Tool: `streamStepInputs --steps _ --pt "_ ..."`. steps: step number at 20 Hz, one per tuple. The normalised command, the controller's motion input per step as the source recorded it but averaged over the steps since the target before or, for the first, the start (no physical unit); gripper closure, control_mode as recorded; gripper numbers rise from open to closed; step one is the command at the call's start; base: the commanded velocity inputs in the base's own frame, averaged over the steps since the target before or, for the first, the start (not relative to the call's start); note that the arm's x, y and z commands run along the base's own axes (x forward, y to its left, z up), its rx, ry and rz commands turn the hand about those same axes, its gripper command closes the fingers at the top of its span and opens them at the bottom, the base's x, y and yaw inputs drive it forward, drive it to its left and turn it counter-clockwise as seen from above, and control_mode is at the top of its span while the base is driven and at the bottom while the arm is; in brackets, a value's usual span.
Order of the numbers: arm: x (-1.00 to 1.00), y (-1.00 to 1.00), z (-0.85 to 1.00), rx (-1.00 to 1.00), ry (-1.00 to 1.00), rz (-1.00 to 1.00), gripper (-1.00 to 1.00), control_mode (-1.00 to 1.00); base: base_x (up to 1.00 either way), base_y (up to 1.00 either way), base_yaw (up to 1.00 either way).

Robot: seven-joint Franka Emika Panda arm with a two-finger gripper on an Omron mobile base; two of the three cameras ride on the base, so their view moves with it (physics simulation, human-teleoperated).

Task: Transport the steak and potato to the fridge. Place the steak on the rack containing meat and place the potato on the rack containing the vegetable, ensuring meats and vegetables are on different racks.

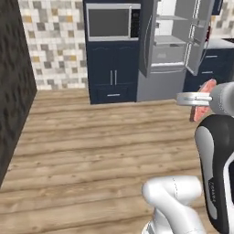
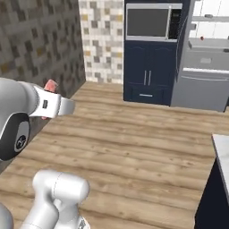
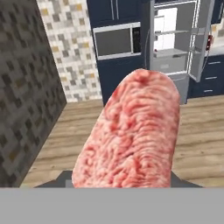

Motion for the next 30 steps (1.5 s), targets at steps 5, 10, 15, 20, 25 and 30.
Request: streamStepInputs --steps 5,10,15,20,25,30 --pt "0.0 0.0 0.0 0.0 0.0 0.0 1.0 1.0 1.0 -0.59 0.14" --pt "0.0 0.0 0.0 0.0 0.0 0.0 1.0 1.0 1.0 -0.62 0.18" --pt "0.0 0.0 0.0 0.0 0.0 0.0 1.0 1.0 1.0 -0.46 0.14" --pt "0.0 0.0 0.0 0.0 0.0 0.0 1.0 1.0 1.0 -0.5 0.14" --pt "0.0 0.0 0.0 0.0 0.0 0.0 1.0 1.0 1.0 -0.59 0.13" --pt "0.0 0.0 0.0 0.0 0.0 0.0 1.0 1.0 1.0 -0.85 0.14"
